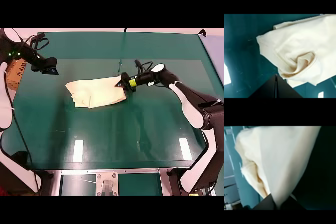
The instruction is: Fold the shirts.
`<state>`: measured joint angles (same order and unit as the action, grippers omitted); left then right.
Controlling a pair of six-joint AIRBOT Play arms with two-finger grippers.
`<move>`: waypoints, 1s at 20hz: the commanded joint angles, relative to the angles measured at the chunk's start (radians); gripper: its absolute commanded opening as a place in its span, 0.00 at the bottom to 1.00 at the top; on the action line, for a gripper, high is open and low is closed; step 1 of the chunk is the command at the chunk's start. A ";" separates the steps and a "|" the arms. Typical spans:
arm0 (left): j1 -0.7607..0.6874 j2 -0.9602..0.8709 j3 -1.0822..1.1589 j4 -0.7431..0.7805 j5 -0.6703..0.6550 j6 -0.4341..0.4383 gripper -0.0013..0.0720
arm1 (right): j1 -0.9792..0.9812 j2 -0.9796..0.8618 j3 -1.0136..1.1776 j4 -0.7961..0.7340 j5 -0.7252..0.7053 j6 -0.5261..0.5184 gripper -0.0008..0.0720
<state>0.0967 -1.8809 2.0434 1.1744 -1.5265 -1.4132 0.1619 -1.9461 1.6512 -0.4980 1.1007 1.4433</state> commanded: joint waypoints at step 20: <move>-0.001 0.000 0.000 -0.002 -0.025 -0.053 0.05 | -1.111 0.322 0.212 -0.090 0.282 0.106 0.03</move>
<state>0.0967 -1.8809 2.0434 1.1736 -1.5467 -1.4551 -0.8425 -1.6283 1.8626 -0.5728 1.3720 1.5333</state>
